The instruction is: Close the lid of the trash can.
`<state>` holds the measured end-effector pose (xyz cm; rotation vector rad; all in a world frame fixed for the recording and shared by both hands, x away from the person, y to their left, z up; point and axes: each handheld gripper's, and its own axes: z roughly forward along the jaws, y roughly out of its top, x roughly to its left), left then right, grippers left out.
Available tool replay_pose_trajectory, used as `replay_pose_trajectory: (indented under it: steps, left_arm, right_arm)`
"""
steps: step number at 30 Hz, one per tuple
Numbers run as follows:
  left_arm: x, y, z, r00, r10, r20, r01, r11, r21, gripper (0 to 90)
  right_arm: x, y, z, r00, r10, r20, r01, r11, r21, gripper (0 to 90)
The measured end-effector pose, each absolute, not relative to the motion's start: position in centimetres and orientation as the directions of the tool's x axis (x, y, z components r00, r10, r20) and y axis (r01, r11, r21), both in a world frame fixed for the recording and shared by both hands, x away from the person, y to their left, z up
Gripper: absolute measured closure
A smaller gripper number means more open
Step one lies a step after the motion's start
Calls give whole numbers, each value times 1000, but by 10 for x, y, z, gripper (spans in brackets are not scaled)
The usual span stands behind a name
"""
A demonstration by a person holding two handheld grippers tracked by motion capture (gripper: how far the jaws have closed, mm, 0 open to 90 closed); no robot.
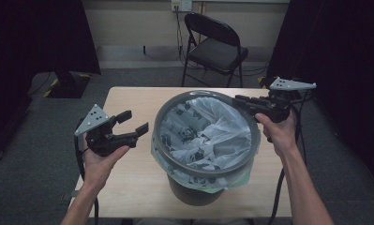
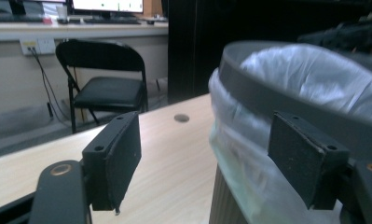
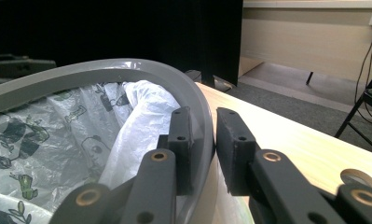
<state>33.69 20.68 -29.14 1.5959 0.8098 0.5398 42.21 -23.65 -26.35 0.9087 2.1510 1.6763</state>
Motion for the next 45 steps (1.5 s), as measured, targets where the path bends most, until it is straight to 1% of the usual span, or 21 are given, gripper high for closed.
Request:
replay_pose_trajectory:
  steps: [4, 6, 8, 10, 14, 16, 17, 19, 21, 22, 25, 26, 27, 28, 30, 37, 40, 42, 45]
  left_arm:
    - [335, 202, -283, 666, 740, -97, 190, -42, 981, 237]
    - [333, 197, -278, 682, 726, -84, 177, -53, 983, 233]
    - [332, 195, -277, 675, 734, -74, 167, -54, 985, 232]
    - [332, 196, -275, 679, 729, -85, 168, -42, 985, 230]
    - [332, 197, -272, 678, 730, -91, 158, -24, 987, 222]
    - [332, 194, -269, 694, 715, -85, 153, -30, 988, 221]
    - [331, 191, -268, 702, 708, -79, 144, -32, 989, 220]
    - [328, 185, -264, 724, 687, -63, 125, -40, 991, 219]
    - [325, 180, -262, 733, 678, -47, 105, -44, 994, 219]
    - [323, 176, -261, 743, 669, -38, 95, -49, 994, 219]
    - [321, 167, -262, 773, 633, -30, 91, -64, 994, 219]
    - [321, 167, -262, 773, 633, -30, 91, -64, 994, 219]
    - [319, 162, -264, 783, 622, -17, 86, -80, 993, 219]
    - [317, 157, -266, 796, 605, 1, 78, -104, 992, 219]
    - [316, 151, -270, 811, 585, 4, 81, -119, 990, 218]
    - [313, 138, -279, 837, 546, 32, 65, -157, 985, 210]
    - [312, 133, -283, 843, 537, 30, 68, -162, 984, 210]
    - [313, 131, -284, 855, 518, 7, 87, -158, 984, 229]
    - [313, 130, -286, 851, 524, 17, 77, -156, 985, 228]
  right_arm:
    - [421, -237, -263, -774, 614, 156, 305, 146, 941, 755]
    - [420, -236, -264, -781, 605, 152, 301, 152, 942, 754]
    - [418, -235, -264, -781, 608, 143, 297, 161, 941, 757]
    - [417, -235, -264, -786, 604, 133, 290, 169, 942, 755]
    - [417, -236, -265, -792, 594, 137, 290, 170, 942, 717]
    - [416, -234, -265, -795, 594, 125, 290, 190, 938, 688]
    - [417, -234, -266, -798, 587, 134, 295, 187, 937, 652]
    - [419, -236, -263, -779, 608, 151, 304, 156, 940, 510]
    - [421, -240, -258, -764, 623, 169, 304, 117, 945, 492]
    - [421, -240, -255, -757, 633, 165, 295, 106, 950, 496]
    - [418, -237, -248, -786, 601, 142, 256, 108, 961, 636]
    - [418, -237, -248, -786, 601, 142, 256, 108, 961, 636]
    - [416, -231, -249, -812, 571, 122, 240, 135, 961, 724]
    - [416, -230, -251, -817, 564, 118, 239, 145, 960, 730]
    - [415, -230, -253, -817, 563, 125, 244, 141, 959, 747]
    - [412, -232, -259, -833, 541, 111, 240, 173, 955, 768]
    - [411, -231, -259, -837, 537, 103, 240, 191, 952, 774]
    - [410, -232, -260, -841, 531, 104, 240, 194, 951, 772]
    - [409, -233, -261, -846, 522, 106, 242, 199, 950, 771]
